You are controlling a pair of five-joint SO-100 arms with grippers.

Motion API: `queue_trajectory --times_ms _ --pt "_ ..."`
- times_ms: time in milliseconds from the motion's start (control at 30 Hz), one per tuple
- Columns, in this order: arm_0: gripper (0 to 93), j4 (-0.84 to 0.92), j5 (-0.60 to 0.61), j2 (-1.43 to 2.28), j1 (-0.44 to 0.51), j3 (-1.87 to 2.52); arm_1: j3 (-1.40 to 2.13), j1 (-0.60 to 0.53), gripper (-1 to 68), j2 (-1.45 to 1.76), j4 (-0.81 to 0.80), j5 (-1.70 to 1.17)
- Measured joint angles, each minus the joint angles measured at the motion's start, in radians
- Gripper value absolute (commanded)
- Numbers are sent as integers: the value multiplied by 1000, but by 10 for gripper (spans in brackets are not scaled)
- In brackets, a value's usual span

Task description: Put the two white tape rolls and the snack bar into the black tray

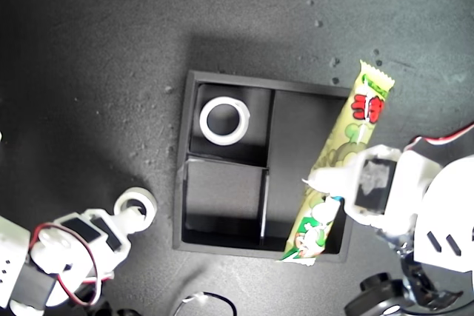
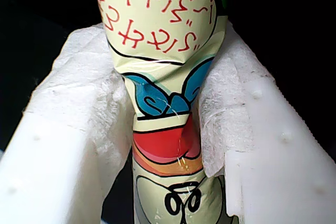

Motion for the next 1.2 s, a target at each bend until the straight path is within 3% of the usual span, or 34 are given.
queue_trajectory --times_ms 300,467,567,633,700,833,967,1133,1200 --pt "164 -83 -41 -140 -6 12 132 14 -2 0 -75 2" --pt "26 -91 -61 -161 -17 9 230 14 -2 0 -101 34" --pt "2 -83 -60 -124 -49 11 270 14 -1 0 -109 51" --pt "2 -14 -43 -78 -64 14 288 -2 95 0 -110 63" --pt "1 69 3 -11 -74 -14 299 -25 274 0 -110 77" --pt "1 282 138 75 -155 -186 308 -67 346 0 -106 98" --pt "1 451 273 31 -245 -459 268 -75 315 0 -43 107" --pt "1 621 367 -258 -259 -923 77 -55 -2 0 101 233" --pt "1 684 383 -445 -255 -1147 -43 -29 -3 0 192 351"
